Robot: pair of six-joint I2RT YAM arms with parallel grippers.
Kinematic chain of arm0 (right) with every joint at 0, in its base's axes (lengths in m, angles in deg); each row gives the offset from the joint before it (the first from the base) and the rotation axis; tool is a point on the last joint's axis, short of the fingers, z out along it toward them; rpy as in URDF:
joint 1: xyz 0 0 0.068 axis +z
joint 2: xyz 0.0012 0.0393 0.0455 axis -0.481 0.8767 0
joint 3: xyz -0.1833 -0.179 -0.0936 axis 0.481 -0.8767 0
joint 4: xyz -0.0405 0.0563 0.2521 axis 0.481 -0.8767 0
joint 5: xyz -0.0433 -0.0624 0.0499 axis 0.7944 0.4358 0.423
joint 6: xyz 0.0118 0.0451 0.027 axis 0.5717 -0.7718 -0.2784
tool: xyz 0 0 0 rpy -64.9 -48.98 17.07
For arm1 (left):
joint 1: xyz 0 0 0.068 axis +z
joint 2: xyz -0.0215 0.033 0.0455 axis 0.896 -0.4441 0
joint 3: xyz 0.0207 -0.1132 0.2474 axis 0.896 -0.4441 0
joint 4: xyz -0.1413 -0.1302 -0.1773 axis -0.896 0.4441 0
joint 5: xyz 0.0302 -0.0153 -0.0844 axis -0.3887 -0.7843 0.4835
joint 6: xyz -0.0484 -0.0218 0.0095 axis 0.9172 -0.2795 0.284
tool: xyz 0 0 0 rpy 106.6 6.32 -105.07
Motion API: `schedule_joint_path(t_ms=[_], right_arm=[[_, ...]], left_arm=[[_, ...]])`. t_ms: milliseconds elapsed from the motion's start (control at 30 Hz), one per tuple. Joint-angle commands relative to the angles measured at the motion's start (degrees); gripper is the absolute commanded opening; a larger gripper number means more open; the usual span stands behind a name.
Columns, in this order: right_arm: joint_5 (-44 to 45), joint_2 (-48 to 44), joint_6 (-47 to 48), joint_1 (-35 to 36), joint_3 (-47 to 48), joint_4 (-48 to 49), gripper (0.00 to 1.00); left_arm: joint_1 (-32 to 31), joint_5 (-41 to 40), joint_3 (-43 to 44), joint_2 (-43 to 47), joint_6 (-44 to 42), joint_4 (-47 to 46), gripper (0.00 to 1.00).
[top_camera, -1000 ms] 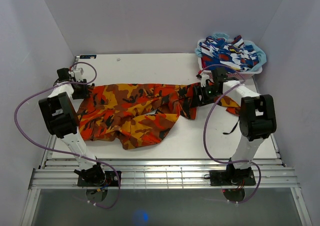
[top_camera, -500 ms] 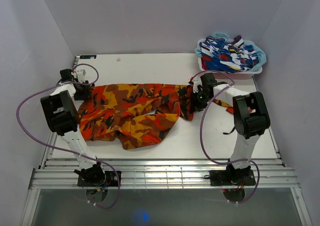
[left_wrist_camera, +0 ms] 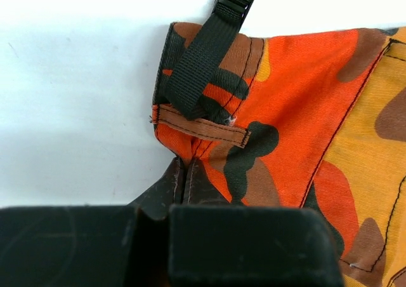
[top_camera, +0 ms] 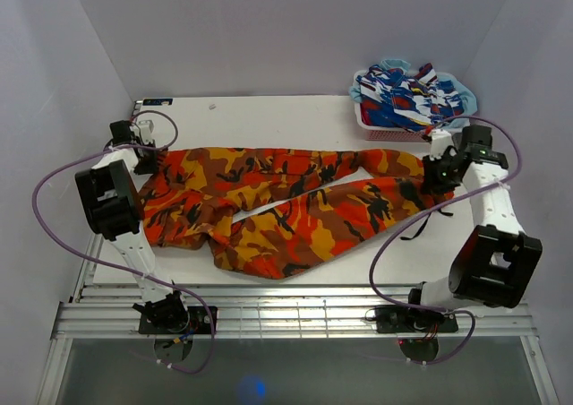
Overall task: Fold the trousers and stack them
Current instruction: Flatten the trousers out
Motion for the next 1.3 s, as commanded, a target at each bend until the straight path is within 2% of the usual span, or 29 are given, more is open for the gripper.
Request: schedule_joint_path(t_ms=[0, 33, 167, 267, 467, 667, 733, 767, 800, 833, 867, 933, 967, 1000, 1100, 1133, 1167, 1267], right_arm=[[3.6, -3.9, 16.3, -6.9, -3.2, -6.8, 0.08], [4.1, -4.6, 22.5, -8.7, -3.9, -6.4, 0.08], [3.8, -5.4, 33.7, -20.7, -5.5, -4.0, 0.08], [4.3, -2.6, 38.1, -25.5, -5.2, -2.8, 0.08], [6.9, 0.4, 41.2, -31.4, -6.9, -3.1, 0.08], [4.8, -3.1, 50.3, -38.0, -12.3, -3.6, 0.08], [3.8, -3.8, 54.1, -39.3, -12.6, -6.4, 0.08], [3.2, -3.9, 54.6, -39.5, -12.5, -7.5, 0.23], [2.9, -4.1, 55.0, -39.5, -12.4, -9.5, 0.32], [2.3, -4.2, 55.5, -39.5, -12.0, -10.1, 0.46], [0.9, -4.2, 55.3, -39.5, -11.7, -10.3, 0.7], [-0.7, -3.7, 54.2, -39.4, -9.0, -11.0, 0.83], [-2.7, -2.3, 52.3, -39.4, -7.6, -11.3, 0.86], [-3.8, -1.4, 50.5, -39.3, -3.9, -11.5, 0.86], [-9.3, 4.9, 40.9, -38.4, 4.2, -13.8, 0.84], [-10.8, 8.8, 37.9, -37.7, 10.0, -15.3, 0.83], [-13.4, 10.9, 31.1, -37.2, 12.6, -15.4, 0.8], [-18.1, 16.1, 20.8, -35.3, 18.0, -12.9, 0.79]], left_arm=[[0.3, -3.9, 1.4, -3.0, 0.1, -0.3, 0.0], [0.2, -4.2, 1.7, -3.2, 0.2, -0.3, 0.0], [0.2, -5.2, 3.1, -3.8, 0.3, -0.2, 0.0], [0.2, -5.4, 3.7, -4.2, 0.1, -0.4, 0.0], [0.6, -6.5, 6.1, -4.4, 0.0, -0.5, 0.0], [0.9, -6.4, 6.2, -1.5, -1.6, 2.2, 0.0], [0.9, -6.3, 5.2, 0.5, -2.7, 3.5, 0.0], [0.9, -6.7, 4.5, 1.4, -3.3, 3.6, 0.03], [1.0, -6.1, 3.1, 2.3, -4.8, 3.8, 0.15], [1.0, -5.5, 2.6, 3.2, -5.5, 4.3, 0.4], [1.0, -5.2, 2.0, 5.4, -6.2, 4.5, 0.5], [1.1, -3.3, 0.6, 7.8, -7.8, 4.8, 0.67], [1.1, -2.5, 0.5, 9.8, -8.3, 5.8, 0.8], [1.1, -2.0, 0.5, 10.6, -9.2, 6.3, 0.83], [1.1, -0.2, 1.5, 11.9, -10.4, 9.0, 0.85], [1.1, 0.0, 1.7, 11.9, -11.0, 9.7, 0.85], [1.1, 0.1, 1.6, 11.8, -11.1, 9.7, 0.85], [1.1, 0.2, 1.3, 11.1, -10.7, 9.7, 0.84]])
